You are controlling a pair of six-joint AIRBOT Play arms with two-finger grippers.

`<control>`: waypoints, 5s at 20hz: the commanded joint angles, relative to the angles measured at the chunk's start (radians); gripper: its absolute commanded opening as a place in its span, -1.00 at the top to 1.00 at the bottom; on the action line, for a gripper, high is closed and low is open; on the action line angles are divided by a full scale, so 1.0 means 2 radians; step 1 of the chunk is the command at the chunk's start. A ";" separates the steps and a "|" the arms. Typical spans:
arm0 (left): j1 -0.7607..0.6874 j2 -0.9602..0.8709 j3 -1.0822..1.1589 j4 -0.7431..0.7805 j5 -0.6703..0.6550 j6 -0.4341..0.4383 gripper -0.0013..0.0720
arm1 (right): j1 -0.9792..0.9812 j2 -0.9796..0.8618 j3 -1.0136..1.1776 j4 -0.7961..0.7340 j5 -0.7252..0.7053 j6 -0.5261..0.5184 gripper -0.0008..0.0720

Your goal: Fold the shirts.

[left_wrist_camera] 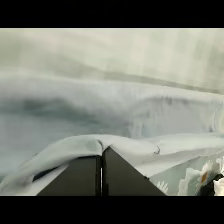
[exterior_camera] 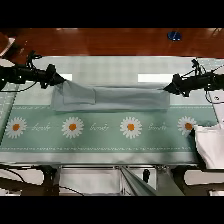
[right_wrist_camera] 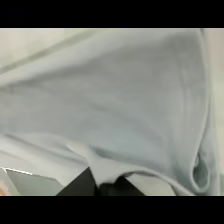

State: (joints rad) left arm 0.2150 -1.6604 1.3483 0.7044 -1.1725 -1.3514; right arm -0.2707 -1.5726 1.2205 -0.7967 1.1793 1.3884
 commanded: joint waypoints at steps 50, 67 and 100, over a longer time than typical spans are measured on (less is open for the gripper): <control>-0.442 -0.056 0.044 -0.034 0.175 -0.020 0.90 | -0.014 0.465 -0.202 -0.089 0.048 0.008 0.93; -0.404 -0.054 0.127 0.139 -0.041 -0.065 0.90 | 0.088 0.461 -0.200 -0.029 -0.030 0.026 0.93; -0.044 0.521 -0.332 0.158 0.068 -0.068 0.90 | 0.286 0.071 0.205 -0.203 0.103 0.096 -0.17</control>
State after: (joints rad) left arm 0.1249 -0.5991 0.6838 1.0210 -1.0439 -1.4887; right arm 0.3866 -1.6184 1.6730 -0.8574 1.2507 1.5143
